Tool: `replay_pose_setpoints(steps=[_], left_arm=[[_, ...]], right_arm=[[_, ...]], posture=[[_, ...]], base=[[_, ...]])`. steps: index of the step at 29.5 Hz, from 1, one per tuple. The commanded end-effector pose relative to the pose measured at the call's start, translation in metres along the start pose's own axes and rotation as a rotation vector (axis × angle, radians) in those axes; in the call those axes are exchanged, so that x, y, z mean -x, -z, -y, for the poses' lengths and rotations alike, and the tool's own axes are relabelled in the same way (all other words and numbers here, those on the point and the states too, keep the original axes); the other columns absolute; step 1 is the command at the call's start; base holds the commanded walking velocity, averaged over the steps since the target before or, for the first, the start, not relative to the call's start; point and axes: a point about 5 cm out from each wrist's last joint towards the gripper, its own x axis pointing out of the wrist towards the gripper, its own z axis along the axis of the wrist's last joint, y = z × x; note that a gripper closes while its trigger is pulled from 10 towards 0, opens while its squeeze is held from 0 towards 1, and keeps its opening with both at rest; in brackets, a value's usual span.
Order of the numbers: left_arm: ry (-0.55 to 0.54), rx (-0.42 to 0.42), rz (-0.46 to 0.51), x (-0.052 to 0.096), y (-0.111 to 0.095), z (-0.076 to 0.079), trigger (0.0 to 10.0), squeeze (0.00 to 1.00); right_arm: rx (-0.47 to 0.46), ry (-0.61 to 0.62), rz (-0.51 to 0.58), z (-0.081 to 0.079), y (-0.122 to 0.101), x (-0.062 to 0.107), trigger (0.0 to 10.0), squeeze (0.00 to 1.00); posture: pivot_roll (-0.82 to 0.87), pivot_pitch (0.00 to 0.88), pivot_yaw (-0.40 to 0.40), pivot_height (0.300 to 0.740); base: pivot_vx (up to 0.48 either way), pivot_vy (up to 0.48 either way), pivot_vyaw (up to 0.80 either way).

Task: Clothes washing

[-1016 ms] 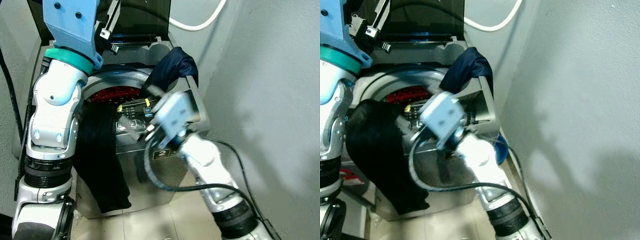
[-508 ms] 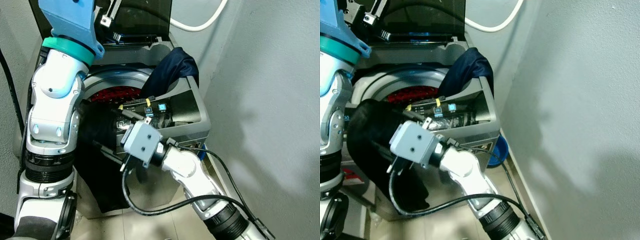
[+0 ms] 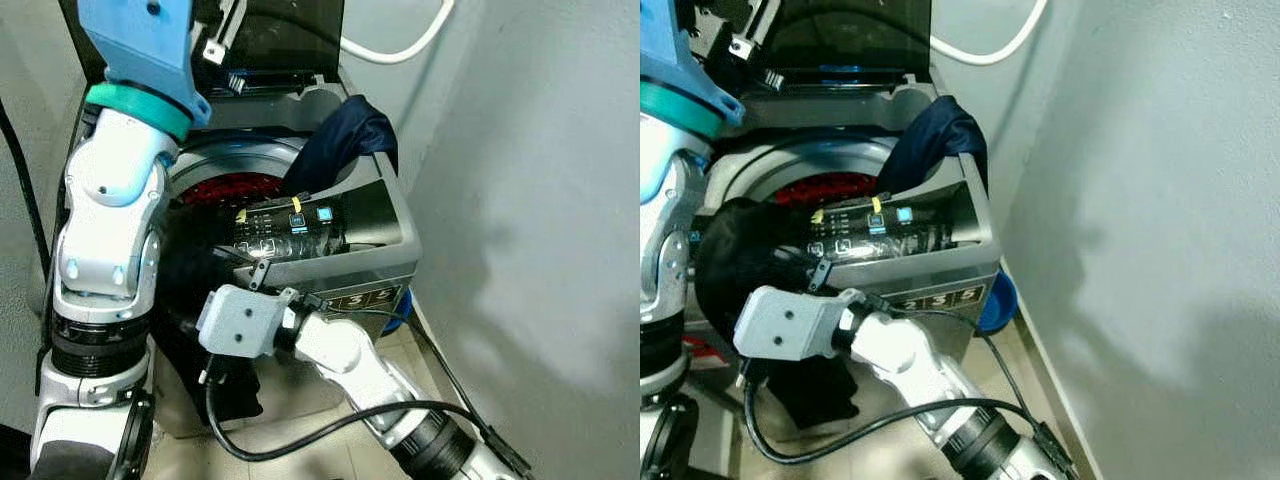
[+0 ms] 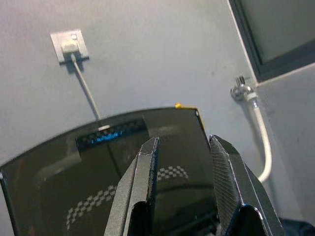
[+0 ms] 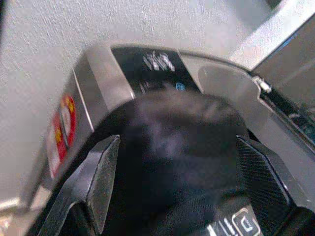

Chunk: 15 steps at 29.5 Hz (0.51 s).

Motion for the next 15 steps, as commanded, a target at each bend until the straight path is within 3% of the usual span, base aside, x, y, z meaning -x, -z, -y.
replay_pose_setpoints(steps=[1,5,9,13,15], left_arm=[[0.007,0.004,-0.047,0.002,0.012,0.005,10.0,0.00],[0.008,-0.010,-0.100,0.011,0.022,0.001,10.0,0.00],[-0.024,-0.082,-0.148,0.032,0.030,-0.011,10.0,0.00],[-0.048,-0.104,-0.165,0.041,0.031,-0.016,10.0,0.00],[-0.051,-0.132,-0.198,0.055,0.034,-0.021,10.0,0.00]], right_arm=[[0.028,0.003,-0.031,-0.003,0.005,-0.004,10.0,0.00],[0.021,0.035,-0.057,-0.001,0.010,-0.006,10.0,0.00],[0.028,0.044,-0.075,-0.003,0.014,-0.008,10.0,0.00],[0.028,0.045,-0.070,-0.004,0.014,-0.009,10.0,0.00],[0.030,0.042,-0.064,-0.005,0.015,-0.009,10.0,0.00]], posture=[[0.09,0.030,0.000,0.740],[0.09,0.035,0.002,0.740],[0.10,0.045,-0.002,0.740],[0.11,0.049,-0.007,0.740],[0.12,0.051,-0.012,0.740]], base=[[0.000,0.000,0.00],[0.000,0.000,0.00],[0.000,0.000,0.00],[0.000,0.000,0.00],[0.000,0.000,0.00]])
